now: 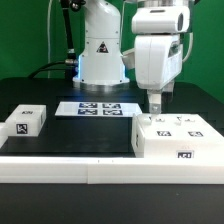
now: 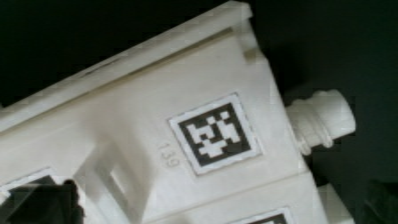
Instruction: Assemble cabinet
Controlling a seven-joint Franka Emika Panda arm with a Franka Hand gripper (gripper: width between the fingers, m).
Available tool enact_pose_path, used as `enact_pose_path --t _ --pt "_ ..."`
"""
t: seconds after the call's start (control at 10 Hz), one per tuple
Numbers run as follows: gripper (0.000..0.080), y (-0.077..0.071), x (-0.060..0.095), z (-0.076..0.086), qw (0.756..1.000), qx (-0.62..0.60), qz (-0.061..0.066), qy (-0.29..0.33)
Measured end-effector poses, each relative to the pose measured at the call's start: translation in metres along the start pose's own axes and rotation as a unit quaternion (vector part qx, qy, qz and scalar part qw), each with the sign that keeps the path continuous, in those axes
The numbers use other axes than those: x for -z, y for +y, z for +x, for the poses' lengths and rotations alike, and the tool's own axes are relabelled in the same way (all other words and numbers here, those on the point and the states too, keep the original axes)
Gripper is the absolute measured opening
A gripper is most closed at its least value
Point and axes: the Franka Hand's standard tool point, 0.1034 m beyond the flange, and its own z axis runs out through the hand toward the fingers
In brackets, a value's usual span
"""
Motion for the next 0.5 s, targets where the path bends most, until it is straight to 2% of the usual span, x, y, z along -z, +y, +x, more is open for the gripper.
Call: enact_pose_path --t 0.3,0.5 --pt "0.0797 -0.001 0.0 0.0 0.995 -0.099 0.001 0.002" --pt "0.0797 -0.013 -0.004 -0.005 0.97 -0.241 0.0 0.017"
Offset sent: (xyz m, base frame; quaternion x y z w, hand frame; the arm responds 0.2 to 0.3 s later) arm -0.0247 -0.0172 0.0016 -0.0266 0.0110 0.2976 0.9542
